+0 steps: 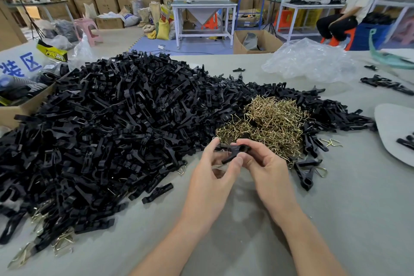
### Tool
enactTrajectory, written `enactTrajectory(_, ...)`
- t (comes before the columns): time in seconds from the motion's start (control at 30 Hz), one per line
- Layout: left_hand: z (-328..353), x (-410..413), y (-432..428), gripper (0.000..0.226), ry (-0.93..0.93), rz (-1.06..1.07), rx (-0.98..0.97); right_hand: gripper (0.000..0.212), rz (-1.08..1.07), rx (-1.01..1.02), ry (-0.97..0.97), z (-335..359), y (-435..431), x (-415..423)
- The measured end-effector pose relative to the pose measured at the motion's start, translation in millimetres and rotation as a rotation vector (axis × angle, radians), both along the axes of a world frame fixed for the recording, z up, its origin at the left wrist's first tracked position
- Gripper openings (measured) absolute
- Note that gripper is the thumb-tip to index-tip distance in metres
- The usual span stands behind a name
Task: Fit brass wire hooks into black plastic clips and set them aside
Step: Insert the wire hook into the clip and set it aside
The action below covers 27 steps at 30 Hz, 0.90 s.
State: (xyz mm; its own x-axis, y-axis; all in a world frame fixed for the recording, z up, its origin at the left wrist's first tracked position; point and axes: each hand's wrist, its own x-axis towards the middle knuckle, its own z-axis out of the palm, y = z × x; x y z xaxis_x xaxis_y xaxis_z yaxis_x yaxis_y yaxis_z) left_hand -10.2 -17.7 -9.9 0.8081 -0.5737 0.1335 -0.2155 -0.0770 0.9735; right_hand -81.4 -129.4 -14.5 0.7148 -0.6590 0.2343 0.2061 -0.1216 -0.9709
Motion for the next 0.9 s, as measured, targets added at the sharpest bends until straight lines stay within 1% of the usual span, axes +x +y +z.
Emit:
enactTrajectory(0.07, -2, 2, 2, 0.058, -0.049, -0.006, 0.012, 0.027, 0.033, 0.126, -0.066, 2, -3, -3)
enactTrajectory(0.13, -2, 5, 3, 0.053, -0.099, -0.011, 0.02, 0.027, 0.058, 0.201, -0.099, 3, -5, -5)
enactTrajectory(0.3, 1, 5, 6, 0.036, -0.203, -0.004, 0.034, 0.031, 0.119, 0.282, -0.137, 1, -8, -5)
enactTrajectory(0.5, -4, 3, 5, 0.034, -0.261, -0.006, 0.041, 0.03, 0.197, 0.447, -0.23, 4, -4, -5)
enactTrajectory(0.67, -3, 2, 3, 0.034, -0.284, -0.01, 0.029, 0.027, 0.153, 0.411, -0.211, 7, -2, -6)
enactTrajectory(0.8, -6, -3, 2, 0.036, -0.265, -0.039, 0.045, 0.026, 0.051, 0.29, -0.126, 7, 1, -14)
enactTrajectory(0.9, -4, -14, -8, 0.032, -0.306, -0.088, 0.083, 0.029, -0.079, 0.157, -0.076, 7, -3, -29)
